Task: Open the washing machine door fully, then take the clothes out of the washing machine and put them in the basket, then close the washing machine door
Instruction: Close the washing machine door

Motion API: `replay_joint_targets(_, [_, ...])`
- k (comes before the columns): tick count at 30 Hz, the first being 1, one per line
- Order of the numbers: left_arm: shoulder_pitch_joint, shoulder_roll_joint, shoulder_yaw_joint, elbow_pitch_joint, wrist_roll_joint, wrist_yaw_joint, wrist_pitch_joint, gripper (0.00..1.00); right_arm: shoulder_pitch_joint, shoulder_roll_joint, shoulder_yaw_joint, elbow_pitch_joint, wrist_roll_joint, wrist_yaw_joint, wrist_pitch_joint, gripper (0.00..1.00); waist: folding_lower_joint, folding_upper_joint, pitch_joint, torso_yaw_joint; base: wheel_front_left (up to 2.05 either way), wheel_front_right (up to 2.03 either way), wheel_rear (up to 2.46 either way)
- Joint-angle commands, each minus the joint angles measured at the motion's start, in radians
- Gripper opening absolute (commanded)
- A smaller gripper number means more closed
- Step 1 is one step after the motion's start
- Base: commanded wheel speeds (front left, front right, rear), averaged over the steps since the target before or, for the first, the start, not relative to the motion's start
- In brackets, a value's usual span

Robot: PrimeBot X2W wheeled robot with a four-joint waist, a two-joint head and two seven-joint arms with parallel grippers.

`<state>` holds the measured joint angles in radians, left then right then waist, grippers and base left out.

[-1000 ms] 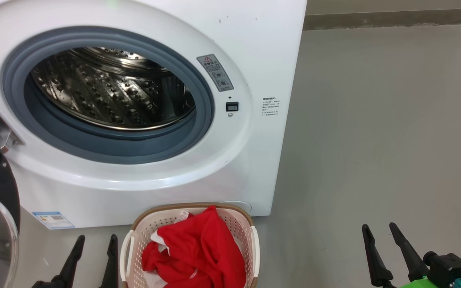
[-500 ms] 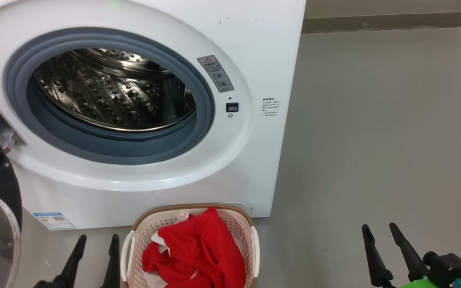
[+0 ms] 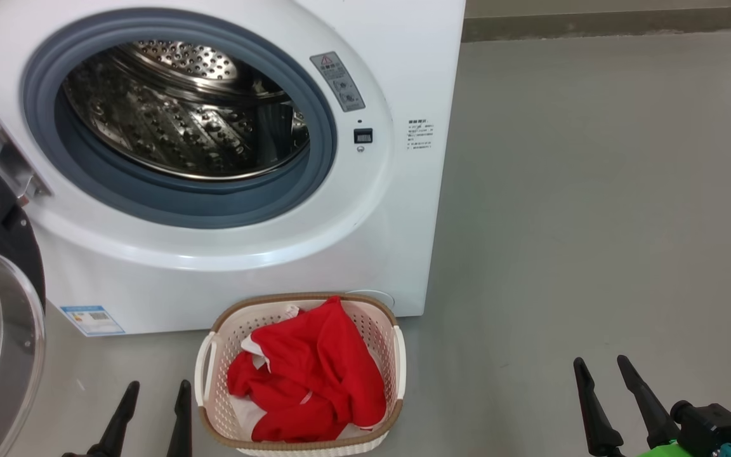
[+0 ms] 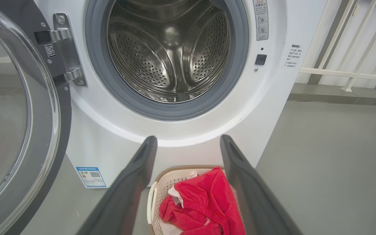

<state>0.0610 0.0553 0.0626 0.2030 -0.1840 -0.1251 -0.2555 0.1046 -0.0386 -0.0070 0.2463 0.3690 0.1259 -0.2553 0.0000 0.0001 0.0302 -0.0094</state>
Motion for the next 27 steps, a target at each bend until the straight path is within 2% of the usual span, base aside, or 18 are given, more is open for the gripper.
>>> replay_joint_targets(1, [-0.020,0.010,0.032,-0.024,0.007,-0.006,-0.006,1.00,-0.006,-0.012,0.023,-0.023,0.000,0.005,-0.006,1.00,0.0000,-0.0001,0.002,0.001,-0.56,0.56,0.00])
replay_joint_targets(16, [-0.024,0.008,0.035,-0.016,0.001,-0.006,-0.006,1.00,-0.006,-0.012,0.024,-0.020,-0.001,0.005,-0.006,1.00,0.0000,-0.0001,0.001,0.011,-0.06,0.06,0.00])
replay_joint_targets(21, [-0.032,0.004,0.040,-0.006,0.000,-0.006,-0.006,1.00,-0.011,-0.012,0.033,-0.018,-0.007,0.005,-0.006,1.00,0.0000,-0.0001,0.002,0.048,0.00,0.00,0.00])
replay_joint_targets(27, [-0.031,-0.002,0.046,0.023,0.004,-0.004,-0.006,1.00,-0.020,-0.012,0.052,-0.006,-0.016,0.005,-0.006,1.00,0.0000,-0.0001,-0.005,0.128,0.00,0.00,0.00])
